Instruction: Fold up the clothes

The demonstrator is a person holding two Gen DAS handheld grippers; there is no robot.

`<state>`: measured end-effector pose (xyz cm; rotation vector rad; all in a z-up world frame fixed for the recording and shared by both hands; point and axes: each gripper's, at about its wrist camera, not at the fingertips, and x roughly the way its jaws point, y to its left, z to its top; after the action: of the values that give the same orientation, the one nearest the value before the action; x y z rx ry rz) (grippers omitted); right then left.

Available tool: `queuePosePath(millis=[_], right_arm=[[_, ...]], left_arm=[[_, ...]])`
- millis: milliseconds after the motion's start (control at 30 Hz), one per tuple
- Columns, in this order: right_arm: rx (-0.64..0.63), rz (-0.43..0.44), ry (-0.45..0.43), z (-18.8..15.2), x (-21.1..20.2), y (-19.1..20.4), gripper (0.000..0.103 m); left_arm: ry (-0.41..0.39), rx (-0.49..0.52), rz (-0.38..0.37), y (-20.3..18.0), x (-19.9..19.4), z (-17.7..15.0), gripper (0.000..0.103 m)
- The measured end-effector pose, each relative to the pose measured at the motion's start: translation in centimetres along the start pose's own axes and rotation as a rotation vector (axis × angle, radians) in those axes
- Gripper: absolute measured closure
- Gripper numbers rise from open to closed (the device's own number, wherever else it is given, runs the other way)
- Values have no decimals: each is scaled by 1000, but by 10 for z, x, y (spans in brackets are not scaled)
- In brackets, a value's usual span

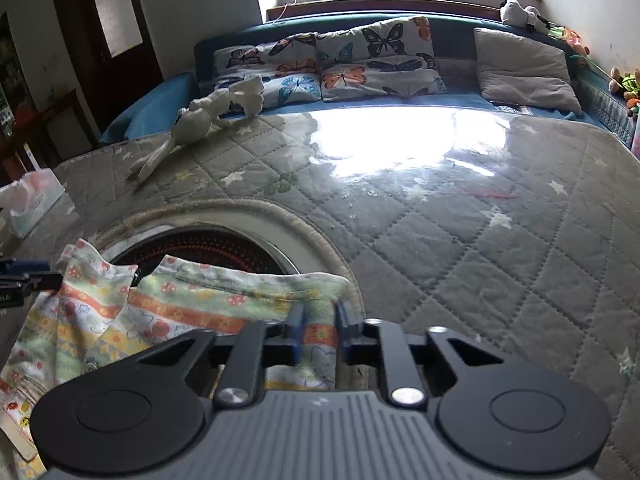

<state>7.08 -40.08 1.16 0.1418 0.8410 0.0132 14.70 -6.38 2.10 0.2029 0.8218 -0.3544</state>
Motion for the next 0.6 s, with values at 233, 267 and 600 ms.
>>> queuePosePath(millis=[233, 267, 600], right_arm=[[-45, -65, -85, 17, -8, 6, 102], [-49, -75, -107, 21, -10, 6, 102], [-50, -153, -78, 28, 13, 3, 92]], left_arm=[[-94, 31, 57, -2, -9, 12, 101], [-113, 23, 59, 0, -11, 15, 101], [-67, -30, 89, 8, 8, 20, 90]])
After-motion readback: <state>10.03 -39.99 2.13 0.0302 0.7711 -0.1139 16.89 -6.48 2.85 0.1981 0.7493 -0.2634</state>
